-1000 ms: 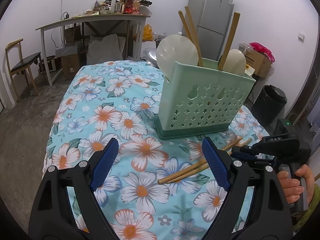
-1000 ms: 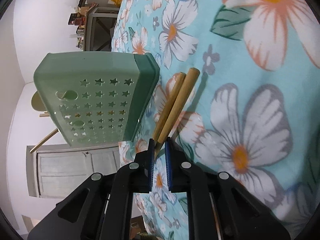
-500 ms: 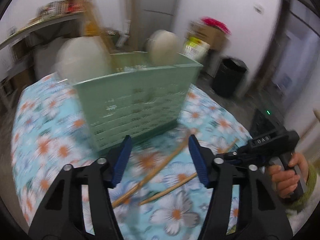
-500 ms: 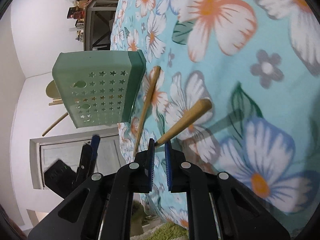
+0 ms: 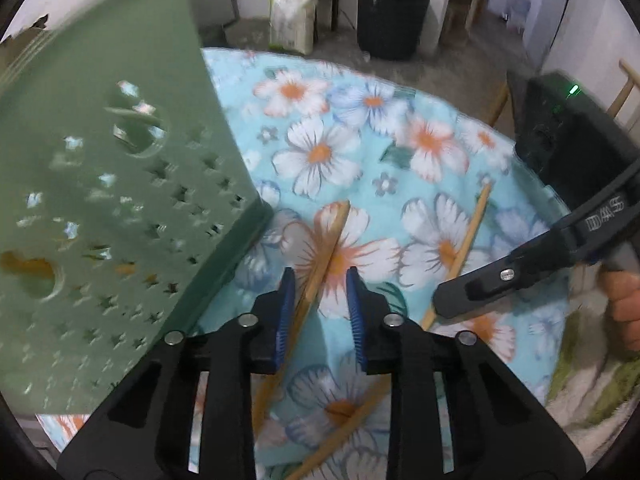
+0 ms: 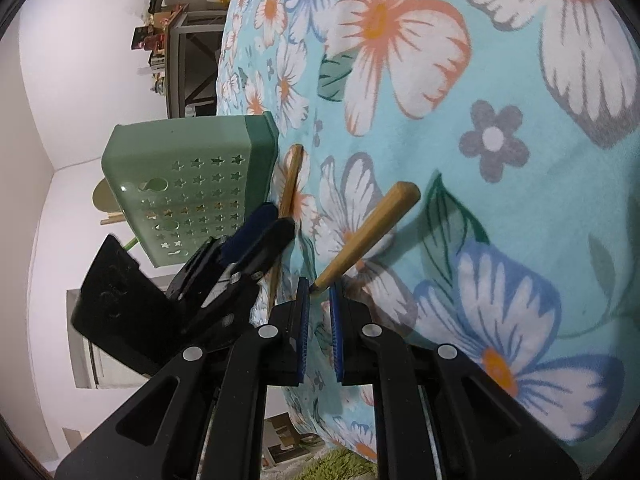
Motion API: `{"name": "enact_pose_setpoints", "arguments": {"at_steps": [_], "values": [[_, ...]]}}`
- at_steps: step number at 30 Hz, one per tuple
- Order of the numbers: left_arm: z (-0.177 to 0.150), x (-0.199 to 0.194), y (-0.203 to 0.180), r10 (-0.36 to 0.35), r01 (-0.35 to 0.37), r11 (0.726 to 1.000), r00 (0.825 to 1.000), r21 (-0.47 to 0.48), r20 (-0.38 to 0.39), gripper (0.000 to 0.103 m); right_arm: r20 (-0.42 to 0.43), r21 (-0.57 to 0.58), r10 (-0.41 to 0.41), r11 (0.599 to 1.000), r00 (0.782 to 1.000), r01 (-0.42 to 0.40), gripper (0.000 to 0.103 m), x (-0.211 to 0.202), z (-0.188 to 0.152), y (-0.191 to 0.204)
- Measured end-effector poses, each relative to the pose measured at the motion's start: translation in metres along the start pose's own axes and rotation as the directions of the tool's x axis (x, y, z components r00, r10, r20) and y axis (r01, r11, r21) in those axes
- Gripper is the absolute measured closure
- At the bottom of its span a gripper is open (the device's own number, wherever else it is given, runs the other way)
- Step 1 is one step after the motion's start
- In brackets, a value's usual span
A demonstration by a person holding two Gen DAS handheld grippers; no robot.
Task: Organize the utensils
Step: 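Grasp the last wooden chopstick with the left tool while the right tool lifts its chopstick, then lift both held chopsticks up over the green holder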
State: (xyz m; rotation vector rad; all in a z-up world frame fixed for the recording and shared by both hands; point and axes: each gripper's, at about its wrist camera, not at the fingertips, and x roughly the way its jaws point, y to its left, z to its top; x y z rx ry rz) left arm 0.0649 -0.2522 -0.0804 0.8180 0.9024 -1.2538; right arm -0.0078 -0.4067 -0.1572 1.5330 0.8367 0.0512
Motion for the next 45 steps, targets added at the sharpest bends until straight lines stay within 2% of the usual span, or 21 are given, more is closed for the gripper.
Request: {"name": "enact_pose_setpoints", "arguments": {"at_steps": [2, 9, 19, 24, 26, 28, 30, 31, 33, 35, 36, 39, 40, 41, 42, 43, 44, 45], "values": [[0.000, 0.006, 0.000, 0.005, -0.005, 1.000, 1.000, -0.006, -0.008, 0.083, 0.004, 0.005, 0.002, 1.000, 1.000, -0.002, 0.093, 0.000, -0.001, -0.001], [0.000, 0.002, 0.004, 0.027, -0.026, 0.999, 0.999, -0.047, 0.021, 0.098, 0.014, 0.019, 0.002, 1.000, 1.000, -0.002, 0.093, -0.001, -0.001, -0.006], [-0.022, -0.056, 0.006, 0.047, -0.033, 0.994, 0.991, -0.105, 0.128, 0.098, 0.043, 0.015, -0.003, 1.000, 0.999, 0.003, 0.093, -0.002, -0.005, -0.004], [-0.040, -0.109, 0.018, 0.060, -0.013, 0.981, 0.970, -0.196, 0.235, 0.098, 0.073, -0.033, -0.008, 0.999, 0.997, 0.010, 0.093, -0.009, -0.009, 0.007], [-0.044, -0.134, 0.028, 0.055, 0.018, 0.970, 0.955, -0.244, 0.290, 0.098, 0.092, -0.072, -0.005, 0.997, 0.996, 0.012, 0.094, -0.015, -0.011, 0.015], [-0.044, -0.159, 0.038, 0.061, 0.051, 0.955, 0.932, -0.294, 0.358, 0.098, 0.113, -0.122, 0.000, 0.992, 0.994, 0.014, 0.095, -0.021, -0.012, 0.028], [-0.044, -0.187, 0.047, 0.067, 0.098, 0.934, 0.896, -0.344, 0.439, 0.098, 0.127, -0.166, 0.017, 0.986, 0.992, 0.004, 0.096, -0.028, -0.013, 0.042], [-0.047, -0.208, 0.057, 0.081, 0.134, 0.916, 0.862, -0.379, 0.500, 0.098, 0.133, -0.184, 0.022, 0.983, 0.991, 0.003, 0.096, -0.030, -0.013, 0.047], [-0.047, -0.230, 0.067, 0.100, 0.183, 0.891, 0.814, -0.415, 0.573, 0.098, 0.156, -0.244, 0.027, 0.970, 0.987, 0.012, 0.096, -0.037, -0.016, 0.065], [-0.048, -0.258, 0.082, 0.148, 0.240, 0.855, 0.736, -0.459, 0.660, 0.098, 0.177, -0.293, 0.035, 0.956, 0.984, 0.019, 0.096, -0.044, -0.019, 0.079], [-0.048, -0.266, 0.087, 0.172, 0.256, 0.843, 0.704, -0.472, 0.689, 0.098, 0.187, -0.315, 0.035, 0.949, 0.982, 0.026, 0.096, -0.047, -0.021, 0.085], [-0.050, -0.293, 0.104, 0.298, 0.330, 0.779, 0.554, -0.534, 0.778, 0.098, 0.218, -0.380, 0.043, 0.924, 0.975, 0.045, 0.096, -0.056, -0.027, 0.102], [-0.050, -0.297, 0.107, 0.333, 0.346, 0.763, 0.514, -0.546, 0.791, 0.098, 0.226, -0.393, 0.044, 0.918, 0.973, 0.050, 0.096, -0.059, -0.028, 0.106], [-0.050, -0.302, 0.110, 0.397, 0.354, 0.741, 0.454, -0.571, 0.797, 0.098, 0.233, -0.407, 0.047, 0.912, 0.971, 0.054, 0.096, -0.061, -0.030, 0.109], [-0.041, -0.300, 0.111, 0.443, 0.348, 0.727, 0.420, -0.592, 0.792, 0.098, 0.235, -0.414, 0.049, 0.909, 0.971, 0.054, 0.096, -0.064, -0.031, 0.108], [-0.037, -0.302, 0.112, 0.508, 0.333, 0.706, 0.376, -0.625, 0.775, 0.098, 0.237, -0.417, 0.050, 0.907, 0.970, 0.055, 0.096, -0.064, -0.033, 0.109], [-0.033, -0.301, 0.115, 0.559, 0.328, 0.680, 0.347, -0.656, 0.753, 0.098, 0.236, -0.418, 0.052, 0.907, 0.970, 0.053, 0.096, -0.065, -0.033, 0.109], [-0.028, -0.300, 0.118, 0.603, 0.319, 0.654, 0.328, -0.686, 0.727, 0.098, 0.235, -0.417, 0.052, 0.907, 0.971, 0.052, 0.096, -0.064, -0.032, 0.109]]}}
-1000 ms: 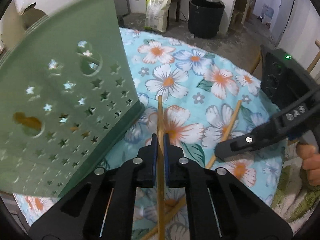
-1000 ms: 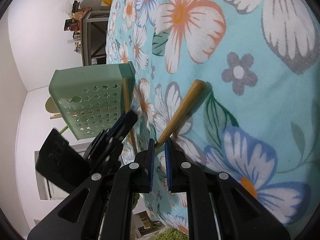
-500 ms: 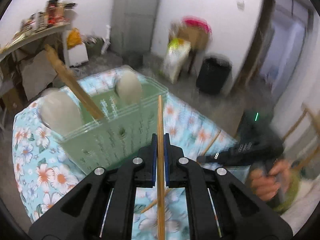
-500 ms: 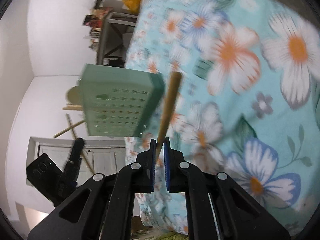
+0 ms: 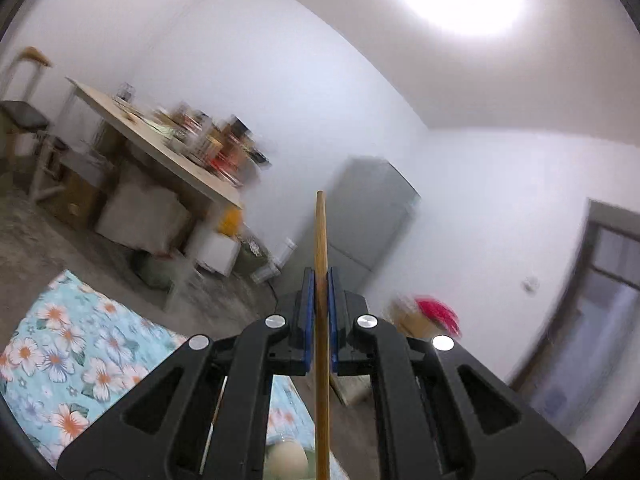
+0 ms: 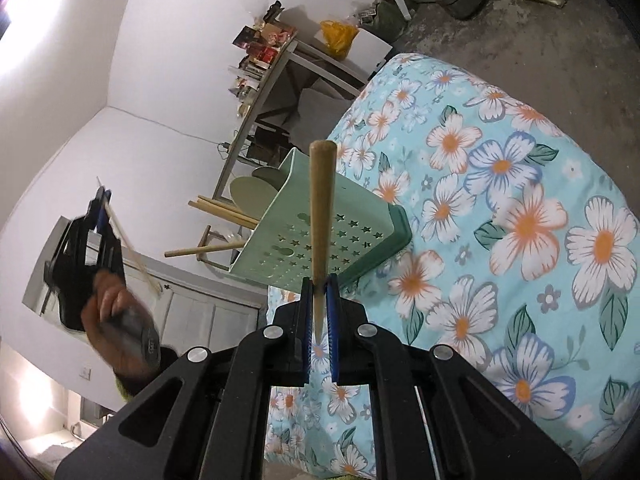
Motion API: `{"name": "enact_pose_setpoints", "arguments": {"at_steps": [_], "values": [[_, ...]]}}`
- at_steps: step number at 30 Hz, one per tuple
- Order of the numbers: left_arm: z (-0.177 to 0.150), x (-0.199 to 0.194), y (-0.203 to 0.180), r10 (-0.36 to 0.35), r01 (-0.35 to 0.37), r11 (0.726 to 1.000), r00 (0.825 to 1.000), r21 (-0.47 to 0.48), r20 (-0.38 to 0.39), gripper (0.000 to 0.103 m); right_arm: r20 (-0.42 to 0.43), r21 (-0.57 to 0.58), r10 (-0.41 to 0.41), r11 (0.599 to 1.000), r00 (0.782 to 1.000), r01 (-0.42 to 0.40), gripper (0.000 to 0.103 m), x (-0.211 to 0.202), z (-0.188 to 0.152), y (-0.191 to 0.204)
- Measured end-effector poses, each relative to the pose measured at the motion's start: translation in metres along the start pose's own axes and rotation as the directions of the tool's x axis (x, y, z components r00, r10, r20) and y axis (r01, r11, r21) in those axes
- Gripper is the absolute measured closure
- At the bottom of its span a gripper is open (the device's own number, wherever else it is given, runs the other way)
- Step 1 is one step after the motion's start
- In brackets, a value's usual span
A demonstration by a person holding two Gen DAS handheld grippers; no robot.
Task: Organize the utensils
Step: 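Lift both held chopsticks up over the green holder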
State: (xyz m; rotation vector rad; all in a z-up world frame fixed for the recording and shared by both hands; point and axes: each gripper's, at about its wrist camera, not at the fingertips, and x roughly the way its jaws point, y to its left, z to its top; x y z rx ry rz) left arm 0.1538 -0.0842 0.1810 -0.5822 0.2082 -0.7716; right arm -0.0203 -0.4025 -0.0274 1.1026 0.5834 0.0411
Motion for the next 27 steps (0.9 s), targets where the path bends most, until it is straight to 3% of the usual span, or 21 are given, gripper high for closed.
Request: {"name": "enact_pose_setpoints", "arguments": {"at_steps": [3, 11, 18, 19, 21, 27], "values": [[-0.011, 0.015, -0.008, 0.092, -0.097, 0.994, 0.992, 0.052, 0.087, 0.098, -0.001, 0.008, 0.001, 1.000, 1.000, -0.001, 0.096, -0.002, 0.000, -0.003], [-0.053, 0.058, -0.014, 0.250, -0.265, 0.955, 0.960, 0.130, 0.122, 0.098, 0.010, 0.025, -0.007, 1.000, 1.000, 0.007, 0.096, -0.002, 0.003, -0.012], [-0.065, 0.056, -0.012, 0.266, -0.280, 0.947, 0.958, 0.160, 0.106, 0.096, 0.008, 0.040, -0.007, 0.999, 1.000, 0.007, 0.096, -0.002, 0.003, -0.018], [-0.068, 0.055, -0.012, 0.266, -0.280, 0.946, 0.958, 0.161, 0.106, 0.093, 0.007, 0.039, -0.007, 0.999, 1.000, 0.007, 0.096, -0.002, 0.003, -0.018], [-0.067, 0.046, -0.012, 0.262, -0.279, 0.947, 0.958, 0.158, 0.117, 0.078, 0.005, 0.039, -0.007, 0.999, 1.000, 0.007, 0.096, -0.001, 0.002, -0.017], [-0.064, 0.028, -0.015, 0.230, -0.244, 0.957, 0.968, 0.158, 0.101, 0.066, 0.021, 0.000, -0.018, 1.000, 1.000, 0.018, 0.096, -0.003, 0.002, -0.007]]}}
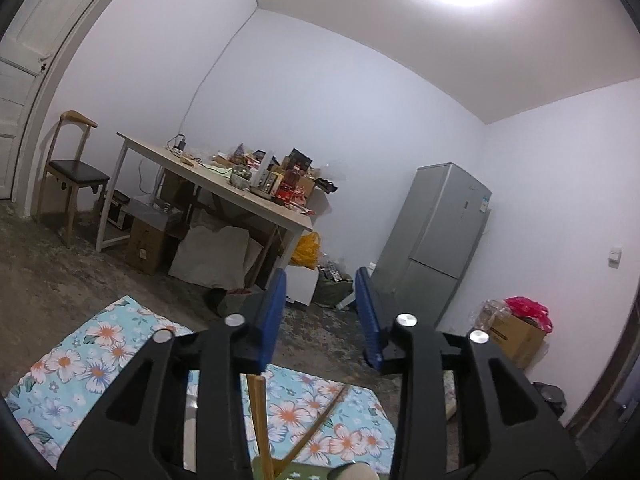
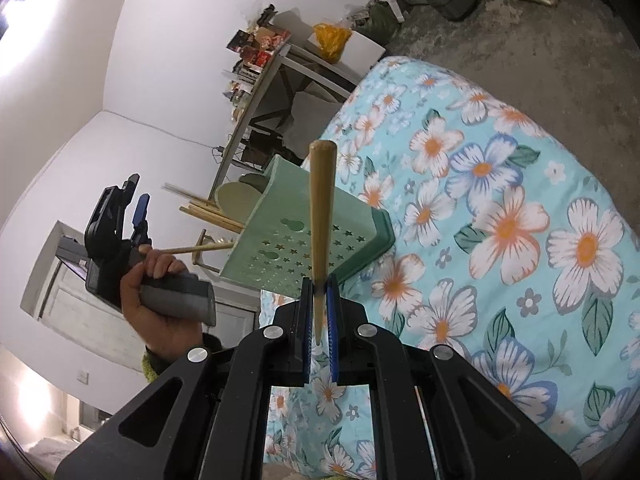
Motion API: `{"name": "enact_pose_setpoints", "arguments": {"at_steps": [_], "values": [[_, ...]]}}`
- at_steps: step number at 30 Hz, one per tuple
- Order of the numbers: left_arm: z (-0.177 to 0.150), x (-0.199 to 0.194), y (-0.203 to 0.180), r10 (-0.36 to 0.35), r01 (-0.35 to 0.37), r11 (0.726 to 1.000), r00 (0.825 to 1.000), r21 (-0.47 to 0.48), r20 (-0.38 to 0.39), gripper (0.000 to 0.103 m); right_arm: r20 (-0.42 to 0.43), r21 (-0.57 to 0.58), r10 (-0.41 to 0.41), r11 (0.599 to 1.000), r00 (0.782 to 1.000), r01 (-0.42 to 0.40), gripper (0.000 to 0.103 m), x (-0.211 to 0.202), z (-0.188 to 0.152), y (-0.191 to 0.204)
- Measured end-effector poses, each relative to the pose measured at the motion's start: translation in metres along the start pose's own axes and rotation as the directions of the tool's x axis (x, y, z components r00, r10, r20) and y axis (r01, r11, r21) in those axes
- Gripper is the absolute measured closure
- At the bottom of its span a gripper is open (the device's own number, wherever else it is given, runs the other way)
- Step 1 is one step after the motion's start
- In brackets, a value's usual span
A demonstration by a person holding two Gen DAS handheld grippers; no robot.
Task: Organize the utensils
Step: 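Lift both held chopsticks up over the green holder, then lower both chopsticks into the green holder and open both tools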
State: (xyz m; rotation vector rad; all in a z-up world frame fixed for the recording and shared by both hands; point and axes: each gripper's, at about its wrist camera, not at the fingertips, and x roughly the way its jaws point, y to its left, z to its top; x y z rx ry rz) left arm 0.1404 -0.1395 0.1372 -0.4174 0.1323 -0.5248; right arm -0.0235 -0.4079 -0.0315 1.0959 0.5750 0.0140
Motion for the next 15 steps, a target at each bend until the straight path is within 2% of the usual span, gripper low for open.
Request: {"name": "enact_pose_setpoints", "arguments": {"at_steps": [5, 7, 11, 15], "values": [[0.010, -0.028, 0.002, -0.045, 0.045, 0.999, 0.999, 0.022, -0.010, 0.049, 0.052, -0.114, -0.009, 0.993, 0.999, 0.015, 0.096, -0.013, 0.006, 0.029], [0.012, -0.040, 0.005, -0.068, 0.069, 0.997, 0.997, 0.044, -0.036, 0.042, 0.091, -0.192, -0.023, 0.980, 0.996, 0.041, 0.096, -0.020, 0.011, 0.049], [0.009, -0.055, 0.023, -0.058, 0.070, 0.993, 0.989, 0.093, -0.133, 0.035, 0.147, -0.318, -0.017, 0.946, 0.989, 0.064, 0.096, -0.032, 0.018, 0.086], [-0.003, -0.067, 0.045, -0.010, 0.045, 0.988, 0.973, 0.149, -0.232, 0.032, 0.219, -0.459, -0.007, 0.882, 0.976, 0.109, 0.096, -0.044, 0.022, 0.129]]}}
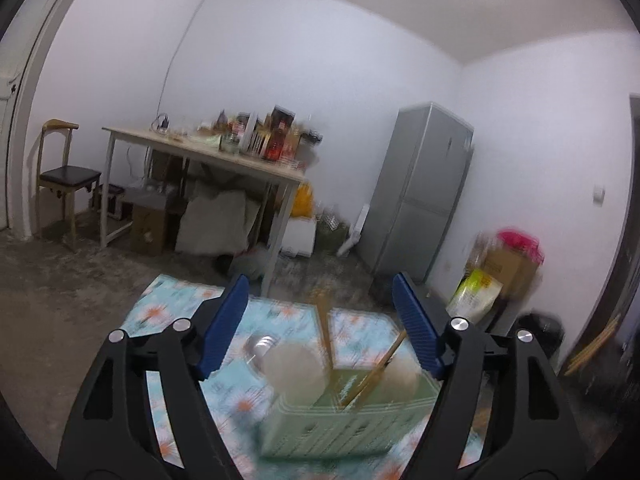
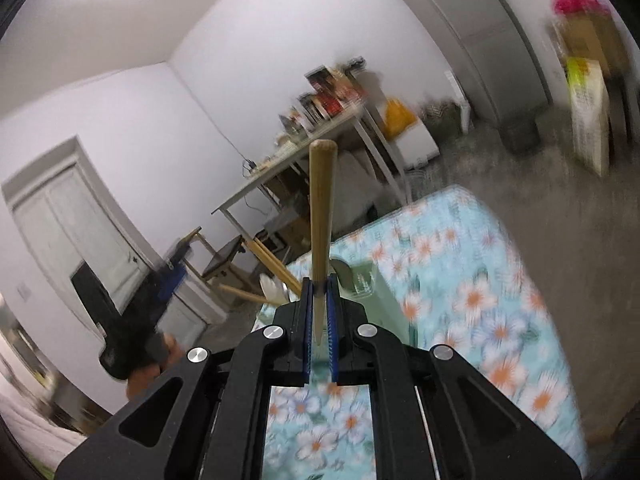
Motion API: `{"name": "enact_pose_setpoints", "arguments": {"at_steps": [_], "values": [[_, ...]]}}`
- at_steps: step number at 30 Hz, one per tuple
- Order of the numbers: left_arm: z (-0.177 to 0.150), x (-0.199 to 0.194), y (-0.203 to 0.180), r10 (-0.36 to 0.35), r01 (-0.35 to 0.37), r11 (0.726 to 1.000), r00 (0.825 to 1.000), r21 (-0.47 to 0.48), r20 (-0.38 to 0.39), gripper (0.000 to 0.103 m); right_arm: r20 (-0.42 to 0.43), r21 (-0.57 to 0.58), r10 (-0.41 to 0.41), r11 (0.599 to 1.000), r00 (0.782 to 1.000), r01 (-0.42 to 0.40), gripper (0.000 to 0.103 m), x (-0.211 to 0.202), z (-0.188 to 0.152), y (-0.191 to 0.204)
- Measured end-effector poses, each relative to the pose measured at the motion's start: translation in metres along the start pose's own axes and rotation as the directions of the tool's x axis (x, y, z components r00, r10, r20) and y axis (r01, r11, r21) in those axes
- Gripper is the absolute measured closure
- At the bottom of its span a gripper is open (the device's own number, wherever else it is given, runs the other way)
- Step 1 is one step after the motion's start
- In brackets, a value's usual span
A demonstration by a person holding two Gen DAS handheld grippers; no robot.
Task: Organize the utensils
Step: 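Lower both chopsticks into the green holder and open both tools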
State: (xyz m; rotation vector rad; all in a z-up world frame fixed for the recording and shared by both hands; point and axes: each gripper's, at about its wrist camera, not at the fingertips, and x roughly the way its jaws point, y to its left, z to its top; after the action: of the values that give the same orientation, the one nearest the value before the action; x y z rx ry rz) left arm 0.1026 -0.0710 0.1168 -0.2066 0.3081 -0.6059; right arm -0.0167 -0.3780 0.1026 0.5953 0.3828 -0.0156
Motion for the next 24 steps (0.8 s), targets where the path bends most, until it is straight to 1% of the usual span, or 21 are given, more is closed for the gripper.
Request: {"name": "enact_pose_setpoints", "arguments": {"at_steps": [2, 4, 6, 7, 8, 9, 11, 14, 17, 19, 22, 24], "values": [[-0.013, -0.003, 0.008, 0.036, -0.033, 0.999, 0.997, 0.042, -0.071, 0.031, 0.026, -0.064, -0.003, 0.998, 1.000, 0.005, 0.096, -0.002, 0.010, 0.015], [-0.028, -0.004, 0.014, 0.063, -0.053, 0.995, 0.989, 0.079, -0.133, 0.029, 0.044, -0.115, -0.014, 0.993, 0.999, 0.019, 0.096, 0.001, 0.015, 0.028], [-0.044, -0.005, 0.018, 0.098, -0.076, 0.991, 0.973, 0.112, -0.207, 0.028, 0.055, -0.155, -0.018, 0.988, 0.998, 0.026, 0.096, 0.005, 0.020, 0.038], [-0.054, -0.006, 0.021, 0.116, -0.089, 0.989, 0.962, 0.118, -0.248, 0.028, 0.056, -0.170, -0.016, 0.985, 0.998, 0.025, 0.096, 0.008, 0.023, 0.042], [-0.059, -0.005, 0.026, 0.125, -0.097, 0.989, 0.954, 0.114, -0.272, 0.028, 0.058, -0.191, -0.016, 0.981, 0.998, 0.027, 0.096, 0.013, 0.025, 0.048], [-0.066, -0.005, 0.030, 0.130, -0.103, 0.989, 0.943, 0.102, -0.308, 0.028, 0.059, -0.202, -0.018, 0.979, 0.998, 0.030, 0.096, 0.016, 0.027, 0.051], [-0.075, -0.004, 0.037, 0.128, -0.107, 0.991, 0.929, 0.079, -0.346, 0.028, 0.054, -0.225, -0.016, 0.974, 0.998, 0.028, 0.096, 0.027, 0.030, 0.058], [-0.082, -0.005, 0.040, 0.142, -0.119, 0.989, 0.916, 0.084, -0.376, 0.027, 0.049, -0.255, -0.031, 0.966, 0.998, 0.043, 0.096, 0.040, 0.030, 0.068], [-0.083, -0.007, 0.040, 0.155, -0.123, 0.986, 0.915, 0.109, -0.373, 0.024, 0.034, -0.293, -0.066, 0.953, 0.997, 0.073, 0.096, 0.062, 0.028, 0.074], [-0.085, -0.009, 0.041, 0.159, -0.123, 0.985, 0.916, 0.119, -0.369, 0.023, 0.021, -0.307, -0.088, 0.947, 0.996, 0.090, 0.096, 0.075, 0.024, 0.077], [-0.084, -0.008, 0.039, 0.159, -0.123, 0.985, 0.913, 0.118, -0.376, 0.021, -0.030, -0.338, -0.135, 0.934, 0.990, 0.117, 0.096, 0.103, 0.011, 0.076], [-0.086, -0.006, 0.038, 0.163, -0.127, 0.985, 0.910, 0.117, -0.381, 0.020, -0.069, -0.355, -0.171, 0.925, 0.983, 0.136, 0.095, 0.118, -0.001, 0.076]]}}
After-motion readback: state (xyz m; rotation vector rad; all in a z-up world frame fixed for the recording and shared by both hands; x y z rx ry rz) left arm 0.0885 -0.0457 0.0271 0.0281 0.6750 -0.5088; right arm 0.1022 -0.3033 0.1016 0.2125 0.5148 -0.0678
